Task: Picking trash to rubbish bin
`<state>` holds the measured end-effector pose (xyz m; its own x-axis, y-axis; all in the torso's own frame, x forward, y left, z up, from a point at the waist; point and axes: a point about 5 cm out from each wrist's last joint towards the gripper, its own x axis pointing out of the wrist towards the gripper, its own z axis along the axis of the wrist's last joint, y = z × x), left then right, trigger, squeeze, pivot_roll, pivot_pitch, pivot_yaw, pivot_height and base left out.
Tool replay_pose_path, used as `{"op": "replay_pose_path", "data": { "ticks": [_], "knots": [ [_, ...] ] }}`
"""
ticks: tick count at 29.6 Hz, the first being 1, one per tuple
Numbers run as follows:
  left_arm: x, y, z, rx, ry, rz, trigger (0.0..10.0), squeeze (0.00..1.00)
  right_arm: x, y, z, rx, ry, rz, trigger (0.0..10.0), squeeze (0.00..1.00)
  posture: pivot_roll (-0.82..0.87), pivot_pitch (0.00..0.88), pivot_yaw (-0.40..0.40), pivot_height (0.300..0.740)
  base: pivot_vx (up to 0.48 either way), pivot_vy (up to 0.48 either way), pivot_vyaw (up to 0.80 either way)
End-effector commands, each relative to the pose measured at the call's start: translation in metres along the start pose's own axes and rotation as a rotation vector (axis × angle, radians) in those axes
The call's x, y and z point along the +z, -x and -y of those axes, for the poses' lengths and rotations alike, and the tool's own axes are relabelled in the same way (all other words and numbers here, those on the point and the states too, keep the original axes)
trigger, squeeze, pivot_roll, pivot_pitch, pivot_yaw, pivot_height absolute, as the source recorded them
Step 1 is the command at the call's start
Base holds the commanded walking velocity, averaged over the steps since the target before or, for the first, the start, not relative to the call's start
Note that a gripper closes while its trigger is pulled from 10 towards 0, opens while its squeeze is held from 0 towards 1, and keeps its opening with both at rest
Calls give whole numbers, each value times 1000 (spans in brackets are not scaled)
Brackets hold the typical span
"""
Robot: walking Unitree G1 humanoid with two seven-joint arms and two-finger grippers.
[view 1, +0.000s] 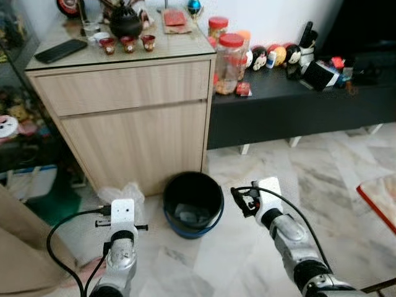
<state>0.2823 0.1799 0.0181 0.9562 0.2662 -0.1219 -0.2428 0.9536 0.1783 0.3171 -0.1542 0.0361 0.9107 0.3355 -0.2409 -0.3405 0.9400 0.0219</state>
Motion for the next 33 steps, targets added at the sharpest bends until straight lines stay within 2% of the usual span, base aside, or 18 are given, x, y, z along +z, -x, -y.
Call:
{"op": "replay_pose_path", "data": {
  "ticks": [1, 6, 16, 20, 33],
  "knots": [
    [1, -2, -6, 17, -15, 9, 10000, 0, 6, -6, -10, 37, -7, 25, 10000, 0, 0, 102, -68, 740, 311, 0, 0],
    [6, -4, -5, 11, -14, 26, 10000, 0, 6, -6, -10, 44, -19, 20, 10000, 0, 2, 100, -67, 740, 310, 0, -640],
    [13, -7, 5, -62, -5, 42, 10000, 0, 8, -7, -14, 64, -13, 37, 10000, 0, 0, 98, -66, 740, 311, 0, 0],
    [17, -7, 12, -106, -10, 56, 10000, 0, 8, -8, -16, 74, -16, 32, 10000, 0, 0, 98, -66, 740, 309, 0, -391],
    [20, -8, 16, -157, -1, 53, 10000, 0, 8, -10, -23, 102, -16, 41, 10000, 0, 8, 86, -60, 740, 310, 0, 0]
  ]
}}
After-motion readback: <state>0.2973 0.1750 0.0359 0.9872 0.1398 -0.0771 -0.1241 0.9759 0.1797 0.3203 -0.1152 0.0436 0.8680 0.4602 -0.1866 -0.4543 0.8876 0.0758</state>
